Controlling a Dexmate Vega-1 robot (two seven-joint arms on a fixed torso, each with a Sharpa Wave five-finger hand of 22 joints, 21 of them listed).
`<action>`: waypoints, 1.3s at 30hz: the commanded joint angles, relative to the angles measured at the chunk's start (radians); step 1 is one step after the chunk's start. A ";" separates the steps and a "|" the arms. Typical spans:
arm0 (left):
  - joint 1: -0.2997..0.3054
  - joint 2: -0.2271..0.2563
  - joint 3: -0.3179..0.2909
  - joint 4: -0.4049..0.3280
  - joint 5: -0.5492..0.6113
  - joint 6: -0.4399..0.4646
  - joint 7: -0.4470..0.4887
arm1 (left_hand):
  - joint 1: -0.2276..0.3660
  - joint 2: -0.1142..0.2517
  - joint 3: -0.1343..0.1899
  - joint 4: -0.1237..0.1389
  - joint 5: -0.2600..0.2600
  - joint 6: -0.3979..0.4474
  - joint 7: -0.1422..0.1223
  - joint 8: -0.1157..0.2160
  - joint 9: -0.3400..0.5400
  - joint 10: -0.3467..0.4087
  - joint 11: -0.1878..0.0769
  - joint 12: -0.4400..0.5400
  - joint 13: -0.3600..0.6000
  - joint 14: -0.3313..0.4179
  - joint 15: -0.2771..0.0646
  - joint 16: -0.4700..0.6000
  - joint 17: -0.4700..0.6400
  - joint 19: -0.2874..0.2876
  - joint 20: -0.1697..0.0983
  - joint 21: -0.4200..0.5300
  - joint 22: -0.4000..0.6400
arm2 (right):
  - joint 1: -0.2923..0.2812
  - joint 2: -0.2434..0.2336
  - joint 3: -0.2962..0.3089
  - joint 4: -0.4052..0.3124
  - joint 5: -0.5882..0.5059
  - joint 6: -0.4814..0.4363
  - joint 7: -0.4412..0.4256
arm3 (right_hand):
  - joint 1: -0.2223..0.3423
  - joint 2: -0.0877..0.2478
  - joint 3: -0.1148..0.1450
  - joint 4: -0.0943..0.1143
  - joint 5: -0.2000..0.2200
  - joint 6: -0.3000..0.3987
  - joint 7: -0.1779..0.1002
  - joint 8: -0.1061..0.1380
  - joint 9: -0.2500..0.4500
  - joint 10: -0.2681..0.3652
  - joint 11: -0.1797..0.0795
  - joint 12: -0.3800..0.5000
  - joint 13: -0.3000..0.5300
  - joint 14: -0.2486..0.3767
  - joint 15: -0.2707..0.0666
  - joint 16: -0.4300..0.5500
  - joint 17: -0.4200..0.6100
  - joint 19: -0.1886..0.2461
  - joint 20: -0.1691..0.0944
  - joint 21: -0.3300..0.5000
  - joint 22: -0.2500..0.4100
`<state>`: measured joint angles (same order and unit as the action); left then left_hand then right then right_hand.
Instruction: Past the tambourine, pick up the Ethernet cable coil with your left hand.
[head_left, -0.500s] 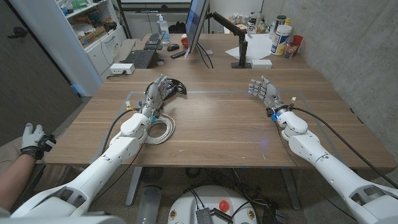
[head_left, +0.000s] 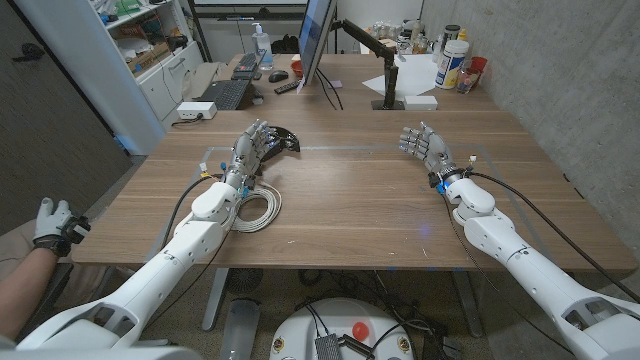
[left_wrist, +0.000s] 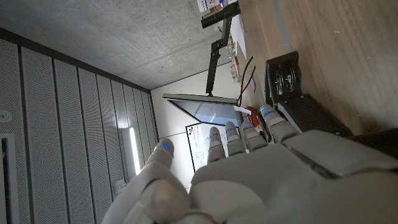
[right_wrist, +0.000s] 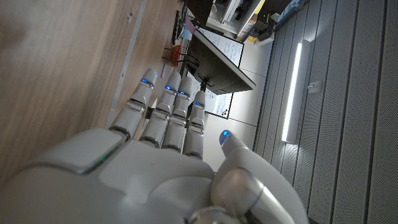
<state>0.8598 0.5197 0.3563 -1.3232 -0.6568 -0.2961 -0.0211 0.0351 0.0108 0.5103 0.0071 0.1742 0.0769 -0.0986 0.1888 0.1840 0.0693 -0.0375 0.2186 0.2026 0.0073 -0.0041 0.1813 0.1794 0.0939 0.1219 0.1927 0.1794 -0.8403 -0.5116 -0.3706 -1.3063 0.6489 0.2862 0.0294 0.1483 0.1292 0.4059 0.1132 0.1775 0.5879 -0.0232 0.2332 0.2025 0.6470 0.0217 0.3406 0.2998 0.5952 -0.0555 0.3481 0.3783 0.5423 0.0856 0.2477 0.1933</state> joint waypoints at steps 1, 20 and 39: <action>-0.002 0.000 0.001 -0.003 0.001 0.002 0.002 | 0.008 0.003 0.006 0.001 0.005 0.002 -0.007 0.006 0.005 0.010 0.001 0.006 0.004 0.003 -0.004 0.007 0.004 -0.002 0.008 0.006 0.001 | 0.000 0.000 0.000 0.001 0.001 -0.001 -0.001 | 0.008 0.007 0.005 0.000 0.005 0.008 0.000 0.001 0.005 0.006 -0.002 0.003 0.002 0.009 -0.033 0.004 0.005 0.004 0.000 0.007 0.005; 0.009 -0.002 0.001 -0.002 -0.004 -0.007 -0.005 | 0.008 0.003 0.006 0.000 0.005 0.002 -0.006 0.006 0.005 0.013 0.002 0.007 0.004 0.004 -0.005 0.007 0.004 -0.002 0.007 0.006 0.001 | -0.002 0.005 0.004 0.005 0.003 0.017 0.002 | 0.015 0.000 0.010 -0.008 0.006 0.012 0.001 -0.003 0.006 -0.004 0.008 -0.007 -0.002 -0.091 -0.022 -0.050 -0.007 -0.013 -0.010 -0.001 0.002; 0.049 0.048 -0.009 -0.085 0.015 0.006 0.012 | 0.008 0.004 0.005 -0.002 0.005 0.003 -0.011 0.006 0.005 0.015 0.002 0.007 0.004 -0.002 -0.006 0.005 0.004 -0.005 0.000 0.005 0.001 | -0.010 0.016 0.010 0.004 0.002 0.035 -0.016 | 0.022 -0.003 0.019 -0.016 0.005 -0.087 -0.010 -0.041 0.006 -0.078 0.017 -0.056 -0.017 -0.175 -0.020 -0.111 -0.041 -0.065 -0.013 -0.029 -0.008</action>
<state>0.8836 0.5399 0.3551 -1.3578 -0.6525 -0.3035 -0.0249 0.0350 0.0108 0.5102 0.0070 0.1742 0.0769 -0.0984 0.1887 0.1838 0.0780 -0.0357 0.2229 0.2024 0.0073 -0.0041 0.1853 0.1791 0.0939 0.1217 0.1926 0.1770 -0.8434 -0.5049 -0.3665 -1.3012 0.6510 0.3079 0.0294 0.1587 0.1293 0.4174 0.1017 0.1773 0.5224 -0.0301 0.1989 0.2071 0.5808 0.0396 0.2918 0.2829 0.4367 -0.0449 0.2457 0.3390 0.4826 0.0733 0.2221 0.1857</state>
